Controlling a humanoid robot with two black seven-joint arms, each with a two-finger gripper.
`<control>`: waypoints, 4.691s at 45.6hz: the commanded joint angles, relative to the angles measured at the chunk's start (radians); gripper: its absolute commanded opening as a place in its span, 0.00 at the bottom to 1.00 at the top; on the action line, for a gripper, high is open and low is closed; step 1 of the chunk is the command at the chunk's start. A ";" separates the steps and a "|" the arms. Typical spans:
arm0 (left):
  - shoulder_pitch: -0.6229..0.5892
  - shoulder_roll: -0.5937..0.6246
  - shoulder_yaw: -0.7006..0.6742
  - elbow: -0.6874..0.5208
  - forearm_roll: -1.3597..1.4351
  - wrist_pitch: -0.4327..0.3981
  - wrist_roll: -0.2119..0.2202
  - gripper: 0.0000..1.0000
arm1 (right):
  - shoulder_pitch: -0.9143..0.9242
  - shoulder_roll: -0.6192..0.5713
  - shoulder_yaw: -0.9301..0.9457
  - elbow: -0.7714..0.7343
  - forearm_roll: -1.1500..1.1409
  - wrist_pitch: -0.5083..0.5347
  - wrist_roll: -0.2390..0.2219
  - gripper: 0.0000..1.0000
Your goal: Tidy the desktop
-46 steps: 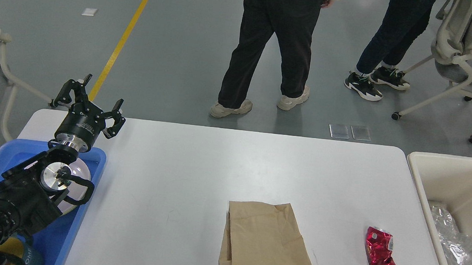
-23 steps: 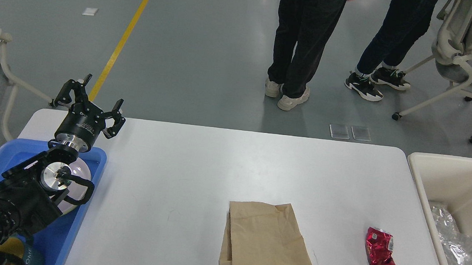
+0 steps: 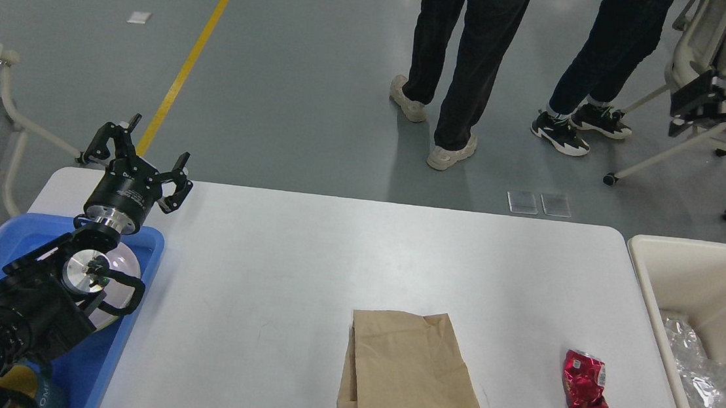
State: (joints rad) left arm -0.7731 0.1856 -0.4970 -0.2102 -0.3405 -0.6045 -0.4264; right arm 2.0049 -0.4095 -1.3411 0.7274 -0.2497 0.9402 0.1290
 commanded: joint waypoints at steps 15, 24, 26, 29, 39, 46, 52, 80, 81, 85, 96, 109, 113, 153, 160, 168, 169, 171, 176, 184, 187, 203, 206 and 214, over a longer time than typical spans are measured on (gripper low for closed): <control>0.000 0.000 0.000 0.000 0.000 0.000 0.000 0.97 | -0.161 0.212 0.025 0.147 0.007 0.000 -0.002 1.00; 0.000 0.000 0.000 0.000 0.000 0.000 0.000 0.97 | -0.307 0.152 0.054 0.136 0.004 -0.014 -0.002 1.00; 0.000 0.000 0.000 0.000 0.000 0.000 0.000 0.97 | -0.342 0.141 0.062 0.135 0.003 -0.029 -0.002 1.00; 0.000 0.000 0.000 0.000 0.000 0.000 0.000 0.97 | -0.402 0.132 0.085 0.133 0.003 -0.066 -0.003 1.00; 0.000 0.000 0.000 0.000 0.000 -0.001 0.000 0.97 | -0.638 0.100 0.155 0.046 0.012 -0.202 -0.002 1.00; 0.000 0.000 0.000 0.000 0.000 0.000 0.000 0.97 | -0.744 0.098 0.243 0.023 0.013 -0.264 -0.002 1.00; 0.000 0.000 0.000 0.000 0.000 0.000 0.000 0.97 | -0.799 0.098 0.247 0.001 0.013 -0.323 -0.002 1.00; 0.000 0.000 0.000 0.000 0.000 0.000 0.000 0.97 | -0.893 0.061 0.247 -0.103 0.018 -0.451 0.003 0.76; 0.000 0.000 0.000 0.000 0.000 0.000 0.000 0.97 | -0.899 0.061 0.249 -0.109 0.018 -0.454 0.003 0.73; 0.000 0.000 0.000 0.000 0.000 0.000 0.000 0.97 | -0.916 0.063 0.249 -0.120 0.018 -0.454 0.003 0.71; 0.000 0.000 0.000 0.000 0.000 0.000 0.000 0.97 | -0.925 0.063 0.250 -0.111 0.026 -0.443 0.003 0.53; 0.000 0.000 0.000 0.000 0.000 0.000 0.000 0.97 | -0.914 0.035 0.249 -0.092 0.030 -0.419 0.000 0.00; 0.000 0.000 0.000 0.000 0.000 0.000 0.000 0.97 | -0.900 0.015 0.241 -0.085 0.030 -0.368 0.001 0.00; 0.000 0.000 0.000 0.000 0.000 0.000 0.000 0.97 | -0.005 -0.187 0.046 -0.127 0.046 0.020 -0.002 0.00; 0.000 0.000 0.000 0.000 0.000 0.000 0.000 0.97 | -0.040 -0.189 -0.042 -0.155 0.066 0.020 -0.002 0.00; 0.000 0.000 0.000 0.000 0.000 0.000 0.000 0.97 | -0.138 -0.225 -0.101 -0.155 0.066 -0.318 -0.002 0.00; 0.000 0.000 0.000 0.000 0.000 0.000 0.000 0.97 | -0.155 -0.235 -0.101 -0.155 0.066 -0.386 -0.002 0.00; 0.000 0.000 0.000 0.000 0.000 0.000 0.000 0.97 | -0.190 -0.247 -0.101 -0.154 0.066 -0.519 -0.002 0.00; 0.000 0.000 0.000 0.000 0.000 0.000 0.000 0.97 | -0.314 -0.275 -0.081 -0.157 0.070 -0.782 0.000 0.00; 0.000 0.000 0.000 0.000 0.000 0.000 0.000 0.97 | -0.489 -0.285 -0.010 -0.174 0.070 -0.942 0.004 0.00; 0.000 0.000 0.000 0.000 0.000 0.000 0.000 0.97 | -0.557 -0.287 0.023 -0.197 0.072 -0.951 0.004 0.00; 0.000 0.000 0.000 0.000 0.000 0.000 0.000 0.97 | -0.949 -0.200 0.224 -0.328 0.185 -0.954 0.004 0.00; 0.000 0.000 0.000 0.000 0.000 0.000 0.000 0.97 | -1.015 -0.163 0.250 -0.365 0.185 -0.954 0.004 0.00; 0.000 0.000 0.000 0.000 0.000 0.000 0.000 0.97 | -1.137 -0.101 0.364 -0.439 0.185 -0.954 0.004 0.00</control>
State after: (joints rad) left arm -0.7731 0.1856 -0.4970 -0.2102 -0.3405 -0.6044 -0.4264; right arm 0.9355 -0.5444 -1.0414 0.3263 -0.0644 -0.0139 0.1338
